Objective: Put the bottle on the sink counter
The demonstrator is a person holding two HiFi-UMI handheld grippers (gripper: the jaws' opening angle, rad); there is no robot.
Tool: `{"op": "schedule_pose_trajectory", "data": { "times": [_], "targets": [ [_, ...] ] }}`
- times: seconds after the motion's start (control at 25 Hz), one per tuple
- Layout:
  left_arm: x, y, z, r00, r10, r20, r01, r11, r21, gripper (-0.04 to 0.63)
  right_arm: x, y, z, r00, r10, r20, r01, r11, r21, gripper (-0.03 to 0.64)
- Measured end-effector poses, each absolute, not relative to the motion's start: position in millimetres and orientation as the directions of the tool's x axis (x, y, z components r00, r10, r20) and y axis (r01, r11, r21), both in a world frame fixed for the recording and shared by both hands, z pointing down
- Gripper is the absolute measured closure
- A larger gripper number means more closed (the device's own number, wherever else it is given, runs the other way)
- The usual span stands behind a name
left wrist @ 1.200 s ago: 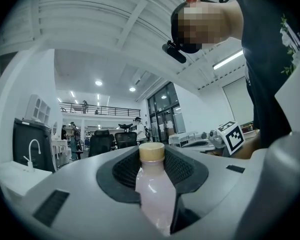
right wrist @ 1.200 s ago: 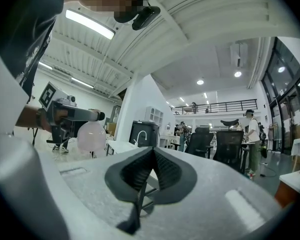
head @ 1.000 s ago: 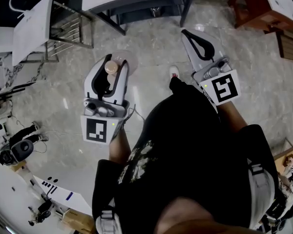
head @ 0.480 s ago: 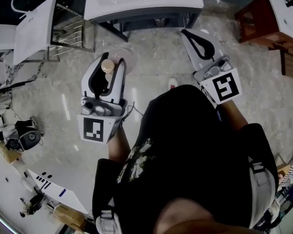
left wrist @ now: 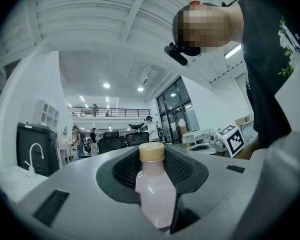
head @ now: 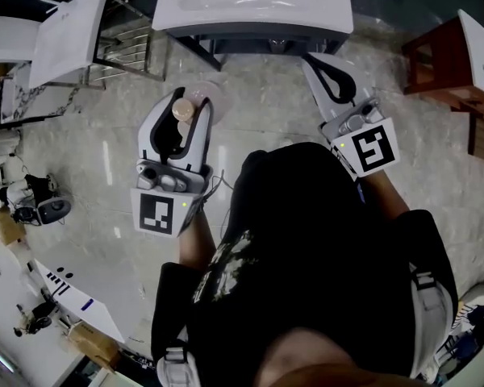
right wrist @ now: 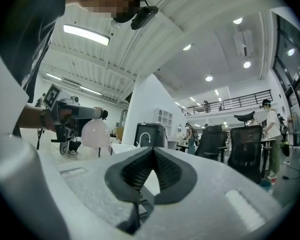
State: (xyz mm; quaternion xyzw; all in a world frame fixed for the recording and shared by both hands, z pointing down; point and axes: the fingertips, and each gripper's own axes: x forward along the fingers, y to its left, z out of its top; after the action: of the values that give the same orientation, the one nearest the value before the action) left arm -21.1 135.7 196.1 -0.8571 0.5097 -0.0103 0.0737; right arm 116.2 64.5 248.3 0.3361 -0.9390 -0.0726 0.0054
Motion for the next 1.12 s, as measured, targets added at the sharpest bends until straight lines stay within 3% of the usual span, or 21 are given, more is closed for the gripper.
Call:
{"op": "schedule_pose_trajectory", "data": {
  "times": [0.76,1.12],
  "targets": [
    [-61,125,195,0.438,-0.889,-0.135,-0.899,-0.431,-0.076,0.445,83,55,257,-0.813,-0.582,-0.015,-0.576,0.802,0.156,0.621],
    [-86,61,205,0.480,-0.872,-0.096,-0.877,-0.473,-0.084,0.445,44,8,264,-0.817,-0.576,-0.002,-0.568,0.805,0.173,0.621]
  ]
}}
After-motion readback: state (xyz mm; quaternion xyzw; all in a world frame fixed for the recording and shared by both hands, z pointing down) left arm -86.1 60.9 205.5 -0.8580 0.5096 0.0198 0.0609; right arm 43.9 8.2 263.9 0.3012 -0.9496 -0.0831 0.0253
